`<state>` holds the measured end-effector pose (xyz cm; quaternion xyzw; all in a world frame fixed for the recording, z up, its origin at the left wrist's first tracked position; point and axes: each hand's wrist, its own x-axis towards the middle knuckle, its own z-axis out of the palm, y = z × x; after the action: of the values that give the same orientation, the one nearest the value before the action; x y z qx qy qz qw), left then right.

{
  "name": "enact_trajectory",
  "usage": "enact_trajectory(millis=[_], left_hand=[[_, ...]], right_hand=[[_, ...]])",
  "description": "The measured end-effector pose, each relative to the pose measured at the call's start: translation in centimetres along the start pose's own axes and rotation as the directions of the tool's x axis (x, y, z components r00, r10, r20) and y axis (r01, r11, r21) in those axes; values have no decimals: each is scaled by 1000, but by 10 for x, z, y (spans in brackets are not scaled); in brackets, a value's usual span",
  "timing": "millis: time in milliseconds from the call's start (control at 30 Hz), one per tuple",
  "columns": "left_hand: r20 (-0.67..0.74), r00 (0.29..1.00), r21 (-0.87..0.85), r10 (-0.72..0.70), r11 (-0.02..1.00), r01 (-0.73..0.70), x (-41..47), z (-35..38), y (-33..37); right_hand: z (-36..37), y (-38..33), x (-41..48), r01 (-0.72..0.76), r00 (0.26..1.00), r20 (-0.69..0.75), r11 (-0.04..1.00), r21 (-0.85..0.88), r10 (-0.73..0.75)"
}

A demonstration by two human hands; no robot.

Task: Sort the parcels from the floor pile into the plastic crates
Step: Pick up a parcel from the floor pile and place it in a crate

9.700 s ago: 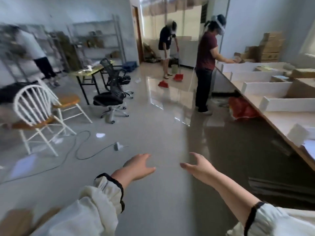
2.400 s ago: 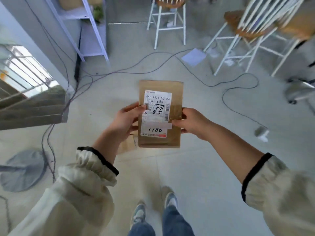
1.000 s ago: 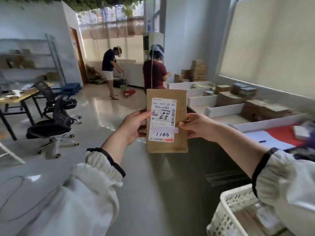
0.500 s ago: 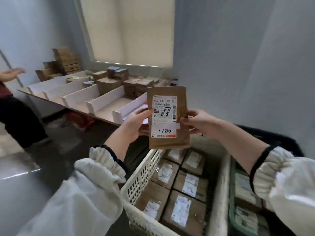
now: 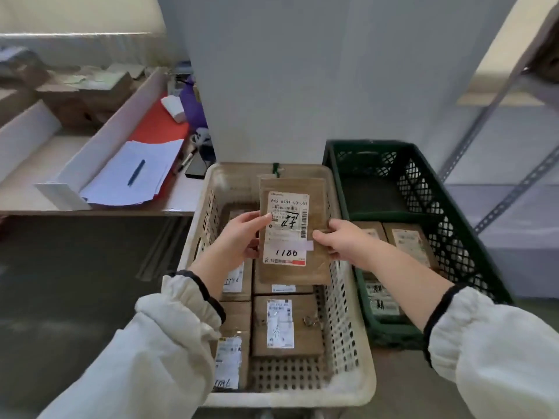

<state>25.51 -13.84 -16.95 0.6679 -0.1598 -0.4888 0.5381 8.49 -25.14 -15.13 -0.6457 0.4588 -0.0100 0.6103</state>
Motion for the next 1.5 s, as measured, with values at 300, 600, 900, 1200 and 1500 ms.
enact_trajectory(millis=[300, 600, 900, 1200, 1500], left_hand=[[-36, 973, 48, -229, 972, 231, 30, 9, -85], [-123, 937, 61, -326, 940, 335, 29, -41, -126], [-370, 798, 160, -477, 813, 560, 9, -99, -196], [-462, 776, 326, -429, 731, 599, 1, -103, -214], [-750, 509, -213, -422, 883, 418, -30, -58, -210]], right_hand=[[23, 79, 38, -203, 978, 50, 979, 8, 202], [79, 106, 78, -319, 933, 194, 946, 56, 303], [184, 148, 100, -469, 806, 385, 882, -51, 450], [219, 171, 100, -451, 810, 341, 879, -158, 477], [198, 153, 118, -477, 807, 302, 861, -174, 508]])
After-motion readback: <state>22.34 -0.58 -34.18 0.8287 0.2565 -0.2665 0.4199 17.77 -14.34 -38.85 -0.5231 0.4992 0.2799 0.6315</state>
